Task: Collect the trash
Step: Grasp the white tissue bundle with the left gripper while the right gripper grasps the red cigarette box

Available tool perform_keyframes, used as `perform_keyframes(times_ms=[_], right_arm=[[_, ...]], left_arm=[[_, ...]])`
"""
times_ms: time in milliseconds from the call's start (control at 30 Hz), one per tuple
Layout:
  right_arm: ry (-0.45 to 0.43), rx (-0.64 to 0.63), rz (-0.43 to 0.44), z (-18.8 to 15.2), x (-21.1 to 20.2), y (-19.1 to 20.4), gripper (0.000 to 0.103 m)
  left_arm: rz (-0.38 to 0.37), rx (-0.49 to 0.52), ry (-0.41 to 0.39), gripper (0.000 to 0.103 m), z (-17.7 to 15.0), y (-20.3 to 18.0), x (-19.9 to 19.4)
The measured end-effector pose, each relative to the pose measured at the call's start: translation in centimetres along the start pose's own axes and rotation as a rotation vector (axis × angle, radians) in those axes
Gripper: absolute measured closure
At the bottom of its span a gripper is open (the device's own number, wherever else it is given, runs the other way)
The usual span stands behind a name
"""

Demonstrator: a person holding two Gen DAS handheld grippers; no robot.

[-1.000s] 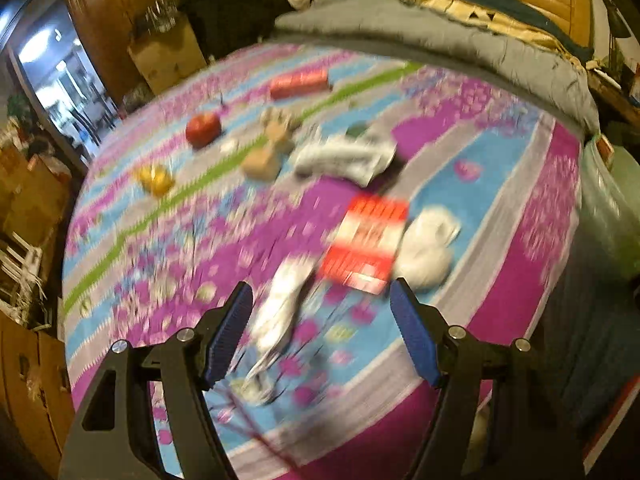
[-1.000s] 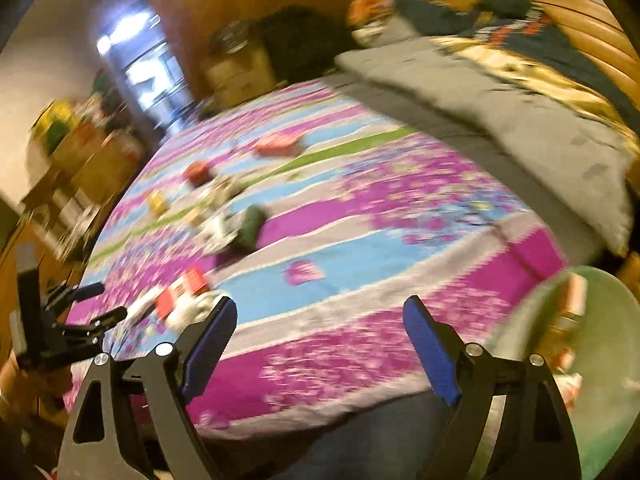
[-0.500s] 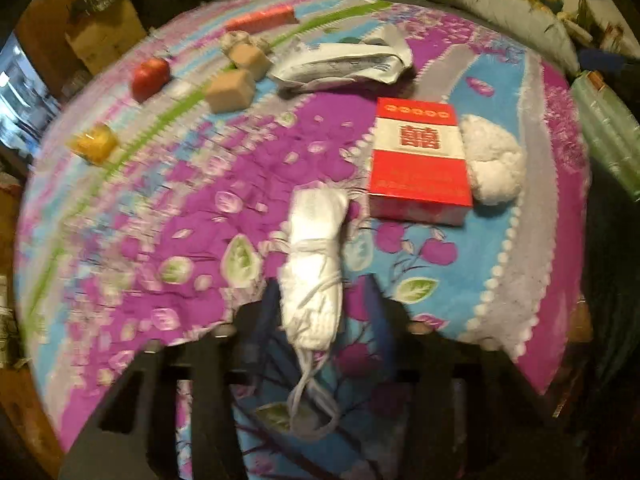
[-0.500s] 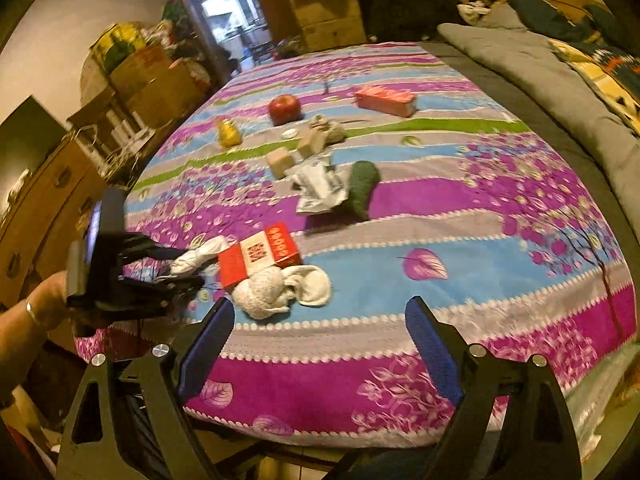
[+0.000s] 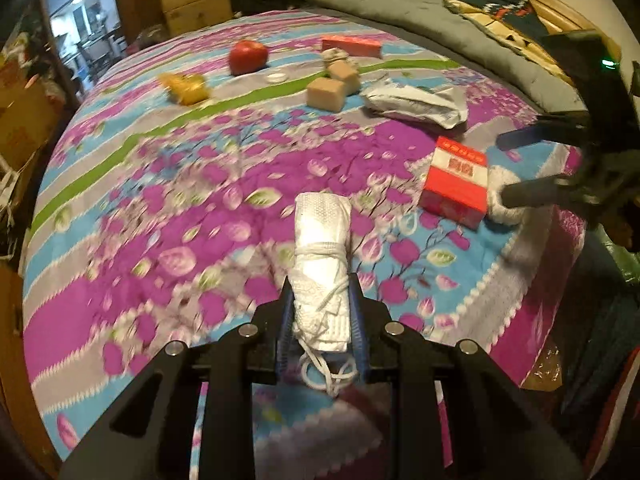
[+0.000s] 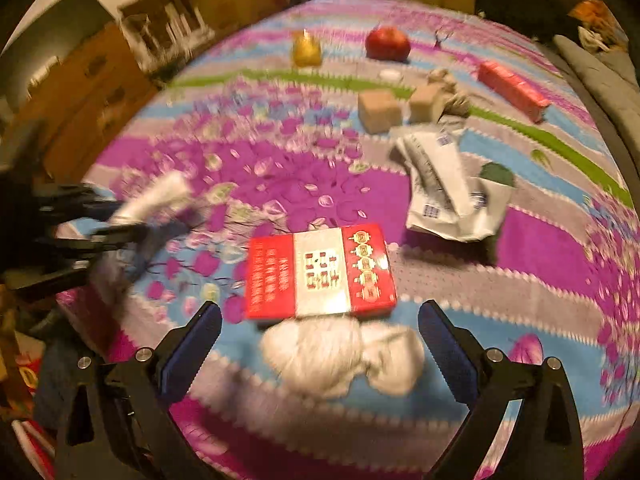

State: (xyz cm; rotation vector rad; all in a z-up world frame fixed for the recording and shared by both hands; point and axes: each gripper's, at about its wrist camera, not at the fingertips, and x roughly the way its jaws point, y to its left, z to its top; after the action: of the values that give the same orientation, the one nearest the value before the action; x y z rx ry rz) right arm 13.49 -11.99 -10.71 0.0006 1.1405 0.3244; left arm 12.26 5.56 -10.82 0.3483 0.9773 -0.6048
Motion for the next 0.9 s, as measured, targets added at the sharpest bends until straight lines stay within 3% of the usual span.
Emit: perform_keyframes(times_ms=[100, 300, 400, 633, 900], right_arm=[[0.065, -0.006, 0.024, 0.7, 2.1, 0.1, 0.005], [0.119, -0.018, -0.031, 2.0, 4.6, 0.0, 0.005], [0.107, -0.016, -0.008, 2.2, 4.3, 0.1, 0.014], [-0.074, 0.0, 0.01, 3.2, -0.3, 1.2, 0.014], [-0.326, 0.036, -0.105, 2.2, -9.2, 2.6, 0.014]], left_arm=[[0.001, -0.009, -0.002, 0.079, -0.4, 0.2, -0.3], [0.005, -0.004, -0.01, 0.079, -0.2, -0.4, -0.1], [0.005, -0.006, -0.022, 0.079, 0.2, -0.8, -0.2], [0.069, -0.041, -0.048, 0.079, 1.8, -1.4, -0.7], [0.224, -0.142, -0.077, 0.079, 4.4, -1.0, -1.2]])
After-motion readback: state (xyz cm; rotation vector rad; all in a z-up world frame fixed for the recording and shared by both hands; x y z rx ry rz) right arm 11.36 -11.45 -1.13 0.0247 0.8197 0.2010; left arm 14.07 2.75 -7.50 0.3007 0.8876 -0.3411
